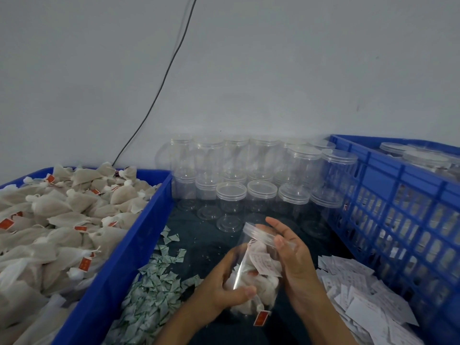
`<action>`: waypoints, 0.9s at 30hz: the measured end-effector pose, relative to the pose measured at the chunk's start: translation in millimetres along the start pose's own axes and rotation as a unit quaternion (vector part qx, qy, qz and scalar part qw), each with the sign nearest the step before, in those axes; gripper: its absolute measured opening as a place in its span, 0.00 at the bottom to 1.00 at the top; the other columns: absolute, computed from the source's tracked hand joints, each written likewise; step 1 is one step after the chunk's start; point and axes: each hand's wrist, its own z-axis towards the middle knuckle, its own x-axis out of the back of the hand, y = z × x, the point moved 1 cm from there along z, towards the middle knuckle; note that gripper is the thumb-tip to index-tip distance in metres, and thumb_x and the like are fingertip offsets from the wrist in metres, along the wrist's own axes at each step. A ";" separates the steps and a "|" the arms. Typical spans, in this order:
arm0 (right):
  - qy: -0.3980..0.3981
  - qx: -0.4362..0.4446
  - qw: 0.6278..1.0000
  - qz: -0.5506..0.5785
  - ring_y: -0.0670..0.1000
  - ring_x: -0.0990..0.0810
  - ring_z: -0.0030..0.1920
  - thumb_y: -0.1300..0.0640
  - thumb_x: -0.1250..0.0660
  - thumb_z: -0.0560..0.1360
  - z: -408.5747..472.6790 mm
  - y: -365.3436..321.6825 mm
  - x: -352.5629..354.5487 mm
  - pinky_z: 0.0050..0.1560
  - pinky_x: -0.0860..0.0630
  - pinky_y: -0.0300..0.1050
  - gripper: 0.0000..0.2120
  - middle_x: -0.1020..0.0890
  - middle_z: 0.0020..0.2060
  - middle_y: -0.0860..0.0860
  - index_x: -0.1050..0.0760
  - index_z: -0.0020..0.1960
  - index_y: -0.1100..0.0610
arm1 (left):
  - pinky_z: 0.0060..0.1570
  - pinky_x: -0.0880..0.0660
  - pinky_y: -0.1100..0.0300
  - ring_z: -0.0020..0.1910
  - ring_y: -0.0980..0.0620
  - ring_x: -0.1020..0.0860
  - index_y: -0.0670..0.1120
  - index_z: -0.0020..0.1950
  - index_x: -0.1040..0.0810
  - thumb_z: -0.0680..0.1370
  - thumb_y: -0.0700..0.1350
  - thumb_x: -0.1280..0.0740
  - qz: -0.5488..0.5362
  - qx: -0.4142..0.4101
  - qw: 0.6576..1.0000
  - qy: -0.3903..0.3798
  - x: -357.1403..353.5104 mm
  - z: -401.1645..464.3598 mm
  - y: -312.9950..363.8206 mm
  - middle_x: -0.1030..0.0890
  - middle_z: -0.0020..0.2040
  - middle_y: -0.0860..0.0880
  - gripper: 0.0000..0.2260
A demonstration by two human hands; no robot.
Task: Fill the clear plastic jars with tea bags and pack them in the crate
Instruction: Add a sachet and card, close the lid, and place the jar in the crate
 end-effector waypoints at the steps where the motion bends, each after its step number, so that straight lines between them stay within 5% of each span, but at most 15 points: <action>1: -0.004 -0.006 1.000 0.003 0.58 0.16 0.51 0.37 0.20 0.55 -0.1 1.4 -0.2 0.44 0.19 0.47 0.44 0.18 0.56 0.57 0.29 0.65 0.56 | 0.58 0.25 0.58 0.64 0.50 0.24 0.53 0.70 0.34 0.70 0.45 0.27 0.005 -0.004 1.000 0.004 0.8 0.4 -1.5 0.23 0.65 0.51 0.31; 4: 0.004 -0.024 1.000 0.014 0.58 0.17 0.52 0.43 0.21 0.59 0.1 9.2 -1.2 0.45 0.19 0.48 0.39 0.18 0.57 0.57 0.30 0.66 0.53 | 0.57 0.24 0.58 0.63 0.51 0.23 0.51 0.71 0.35 0.70 0.39 0.25 0.013 -0.005 0.999 0.032 4.3 2.3 -8.1 0.23 0.65 0.51 0.33; 6: 0.025 -0.037 0.999 0.024 0.59 0.18 0.55 0.42 0.19 0.55 0.6 14.9 -2.9 0.49 0.19 0.50 0.45 0.18 0.57 0.57 0.32 0.68 0.50 | 0.54 0.24 0.62 0.61 0.54 0.22 0.52 0.70 0.35 0.70 0.37 0.25 0.014 -0.005 0.999 0.042 5.4 3.1 -11.4 0.22 0.63 0.56 0.33; 10: 0.059 -0.055 0.995 0.065 0.58 0.18 0.55 0.40 0.16 0.45 2.1 22.2 -2.9 0.53 0.20 0.52 0.57 0.18 0.58 0.57 0.36 0.70 0.46 | 0.54 0.24 0.62 0.61 0.56 0.22 0.56 0.71 0.38 0.68 0.44 0.23 0.026 -0.010 0.999 0.045 2.6 3.7 -12.7 0.23 0.62 0.62 0.37; 17: 0.045 -0.038 0.998 0.031 0.50 0.19 0.57 0.43 0.15 0.49 3.8 23.6 -4.7 0.48 0.20 0.41 0.55 0.18 0.57 0.46 0.38 0.70 0.45 | 0.56 0.24 0.62 0.61 0.62 0.23 0.72 0.68 0.53 0.60 0.51 0.19 0.051 0.003 0.993 0.109 3.1 6.3 -19.0 0.25 0.61 0.66 0.52; 21: 0.055 -0.029 0.998 0.003 0.49 0.18 0.56 0.47 0.15 0.48 10.8 19.4 -9.5 0.46 0.20 0.41 0.52 0.18 0.58 0.48 0.34 0.68 0.43 | 0.54 0.25 0.67 0.61 0.65 0.24 0.75 0.65 0.47 0.63 0.54 0.20 0.080 -0.020 0.990 0.117 3.5 9.1 -14.6 0.27 0.64 0.66 0.44; 27: 0.060 0.008 0.997 -0.045 0.50 0.19 0.56 0.57 0.17 0.56 23.5 -15.5 -11.4 0.47 0.20 0.42 0.43 0.20 0.58 0.49 0.32 0.67 0.46 | 0.56 0.28 0.69 0.62 0.61 0.25 0.59 0.67 0.32 0.67 0.53 0.22 0.139 -0.132 0.951 0.245 2.0 20.7 13.3 0.25 0.62 0.63 0.32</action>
